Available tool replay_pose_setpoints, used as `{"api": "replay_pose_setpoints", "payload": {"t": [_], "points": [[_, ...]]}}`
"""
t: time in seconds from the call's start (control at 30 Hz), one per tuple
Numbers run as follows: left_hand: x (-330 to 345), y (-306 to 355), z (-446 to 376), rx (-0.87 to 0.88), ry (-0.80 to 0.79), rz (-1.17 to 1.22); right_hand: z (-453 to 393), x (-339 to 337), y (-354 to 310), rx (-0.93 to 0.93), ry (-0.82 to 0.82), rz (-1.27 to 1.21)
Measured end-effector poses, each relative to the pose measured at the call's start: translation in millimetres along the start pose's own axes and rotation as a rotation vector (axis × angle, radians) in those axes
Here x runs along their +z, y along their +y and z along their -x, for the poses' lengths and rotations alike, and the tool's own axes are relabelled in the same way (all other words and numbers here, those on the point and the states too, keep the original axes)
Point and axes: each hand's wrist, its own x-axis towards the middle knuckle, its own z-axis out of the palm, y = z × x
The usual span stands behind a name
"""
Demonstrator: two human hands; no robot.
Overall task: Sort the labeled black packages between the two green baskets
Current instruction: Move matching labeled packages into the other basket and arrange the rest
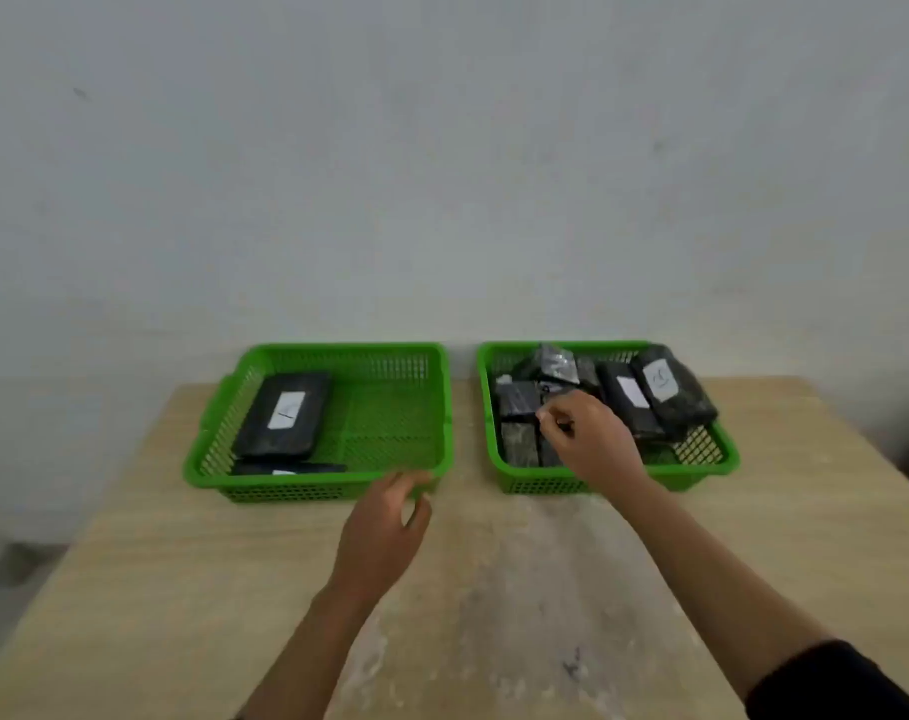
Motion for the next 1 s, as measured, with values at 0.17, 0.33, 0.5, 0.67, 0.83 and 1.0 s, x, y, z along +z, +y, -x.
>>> {"api": "replay_pose_setpoints", "payload": {"t": [0.17,0.33,0.5,0.67,0.83,1.0], "points": [[62,-70,9,0.021,-0.057,-0.094,22,74,56,-0.047,0.152,0.091],[92,-103,3,0.076,0.052,-0.164,23,99,68,-0.089,0.393,0.157],[95,-102,7,0.075,0.043,-0.223,22,98,68,-0.073,0.296,0.228],[94,-98,7,0.074,0.064,-0.257,19,82,64,-0.06,0.122,0.111],[96,-97,5,0.044,0.05,-0.314,11,68,63,0.021,-0.05,-0.036],[99,-97,5,0.007,0.053,-0.337,-2,65,68,0.024,0.066,-0.187]]}}
